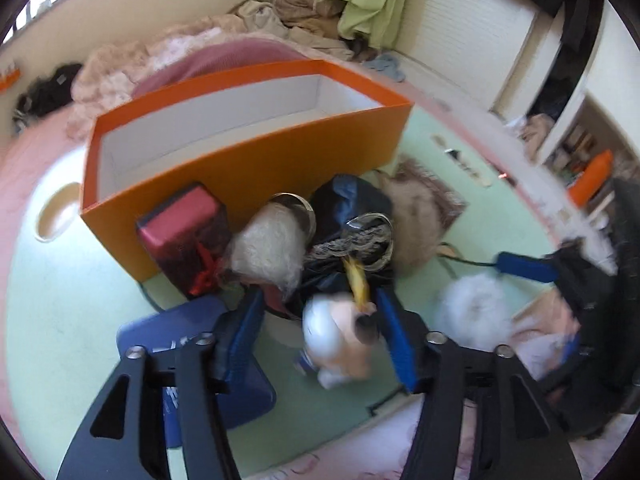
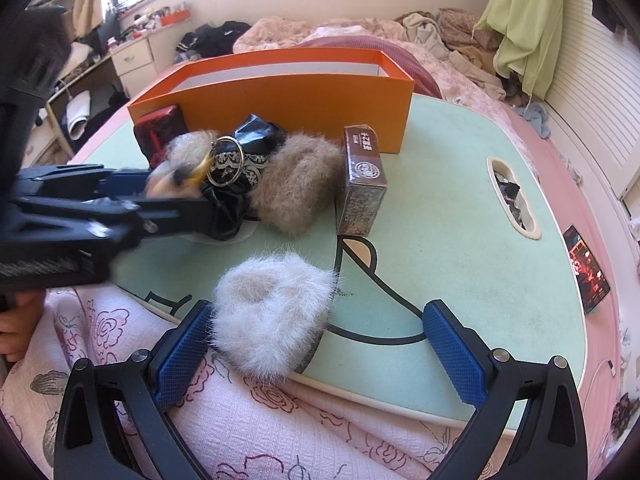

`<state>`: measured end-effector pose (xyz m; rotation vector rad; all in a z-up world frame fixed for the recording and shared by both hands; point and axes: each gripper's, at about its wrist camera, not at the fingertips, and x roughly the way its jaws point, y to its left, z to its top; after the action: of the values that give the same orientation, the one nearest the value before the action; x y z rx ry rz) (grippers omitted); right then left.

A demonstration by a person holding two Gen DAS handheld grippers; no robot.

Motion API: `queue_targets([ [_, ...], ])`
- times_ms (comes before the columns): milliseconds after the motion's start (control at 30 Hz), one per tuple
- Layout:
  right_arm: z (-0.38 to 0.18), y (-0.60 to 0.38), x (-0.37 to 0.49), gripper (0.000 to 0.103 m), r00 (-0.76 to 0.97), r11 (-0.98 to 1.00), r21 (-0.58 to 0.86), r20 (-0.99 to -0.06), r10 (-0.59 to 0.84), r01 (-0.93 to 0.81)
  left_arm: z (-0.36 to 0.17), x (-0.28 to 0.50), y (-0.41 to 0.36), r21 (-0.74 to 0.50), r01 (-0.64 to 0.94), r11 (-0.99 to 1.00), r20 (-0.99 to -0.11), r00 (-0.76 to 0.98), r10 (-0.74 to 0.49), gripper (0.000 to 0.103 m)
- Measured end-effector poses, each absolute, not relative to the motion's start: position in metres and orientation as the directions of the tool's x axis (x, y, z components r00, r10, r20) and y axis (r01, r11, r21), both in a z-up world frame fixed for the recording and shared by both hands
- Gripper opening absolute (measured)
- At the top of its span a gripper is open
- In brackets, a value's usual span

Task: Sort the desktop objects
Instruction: 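Lift the figurine out and set it beside the blue tin with the left tool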

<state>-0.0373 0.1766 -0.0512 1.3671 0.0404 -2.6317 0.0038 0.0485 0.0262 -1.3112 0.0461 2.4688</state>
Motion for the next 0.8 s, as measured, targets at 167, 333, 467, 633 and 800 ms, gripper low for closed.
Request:
queue_targets([
  [167,-0.051,0.177,-0.037,0.103,-0.561,-0.984,0.058,-0.815,-0.145,0.17,0.057,0.031,0.043,-0.118,-0.326,-0.938,-0.718,-0.625,0.307,0.06],
  [333,-0.051,0.177,-0.037,0.103,-0.56,-0.983,0.059,-0.815,-0.147,0.172,0.084,0.067,0.022,-0.078,-0.264,-0.961,-0.638,-0.728,0.251,0.079],
  [467,-0.051,0.177,-0.037,0.103,-0.56,-0.983,0.061,-0.815,-0.149,0.174,0.074,0.083,0.007,0.002,-0.217,-0.976,-0.67,-0.725,0.159,0.083],
  [633,-0.051,0.178,-0.037,0.103,-0.559,-0.983,0.062,-0.815,-0.151,0.175,0.035,0.075,0.003,0.027,-0.163,-0.986,-0.746,-0.659,0.089,0.083],
  [800,-0.051,0.176,-0.037,0.103,-0.558,-0.982,0.062,-0.816,-0.152,0.177,0.012,0.064,-0.007,-0.018,-0.146,-0.989,-0.785,-0.611,0.105,0.102],
])
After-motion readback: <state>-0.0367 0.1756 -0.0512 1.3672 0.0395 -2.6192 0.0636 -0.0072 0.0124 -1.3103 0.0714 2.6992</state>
